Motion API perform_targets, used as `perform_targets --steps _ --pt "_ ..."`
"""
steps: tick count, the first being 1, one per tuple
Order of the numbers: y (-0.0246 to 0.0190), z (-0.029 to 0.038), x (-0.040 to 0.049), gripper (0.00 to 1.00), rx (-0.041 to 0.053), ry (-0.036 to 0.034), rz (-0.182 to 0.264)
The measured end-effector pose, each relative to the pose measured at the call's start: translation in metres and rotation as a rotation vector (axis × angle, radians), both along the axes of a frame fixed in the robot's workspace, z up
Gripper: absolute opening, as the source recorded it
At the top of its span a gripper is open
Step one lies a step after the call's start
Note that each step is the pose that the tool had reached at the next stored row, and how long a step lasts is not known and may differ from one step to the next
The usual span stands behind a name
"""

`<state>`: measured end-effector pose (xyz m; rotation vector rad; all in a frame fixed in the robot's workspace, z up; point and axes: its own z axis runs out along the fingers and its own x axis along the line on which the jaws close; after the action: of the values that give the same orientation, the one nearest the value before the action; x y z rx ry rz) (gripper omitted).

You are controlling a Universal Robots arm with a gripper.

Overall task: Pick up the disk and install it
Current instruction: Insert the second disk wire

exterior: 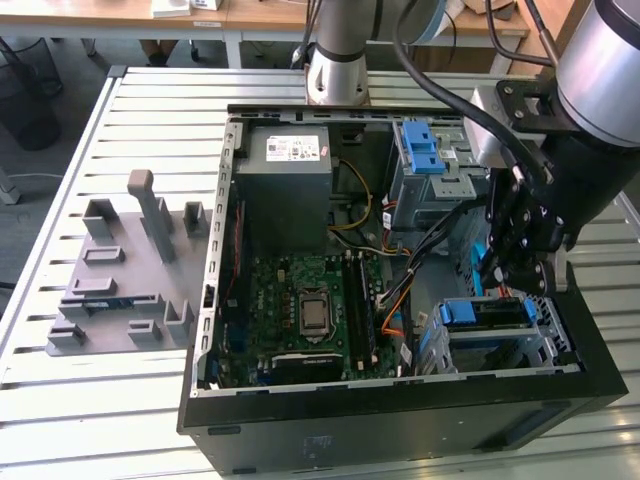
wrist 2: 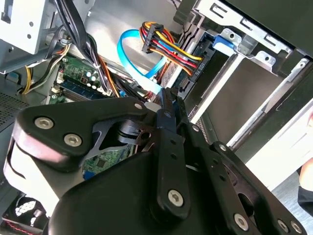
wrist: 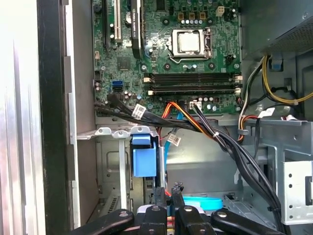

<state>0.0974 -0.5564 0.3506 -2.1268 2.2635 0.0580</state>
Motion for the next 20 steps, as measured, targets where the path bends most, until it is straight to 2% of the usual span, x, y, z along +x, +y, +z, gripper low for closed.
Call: perform_targets --steps 7,20 --pt "-0.0054 -0.0088 0.0003 0.16 -0.0003 0.0 0.0" --pt "-0.0089 -0.0122 0.0057 0.16 -0.0018 0.0 -0.001"
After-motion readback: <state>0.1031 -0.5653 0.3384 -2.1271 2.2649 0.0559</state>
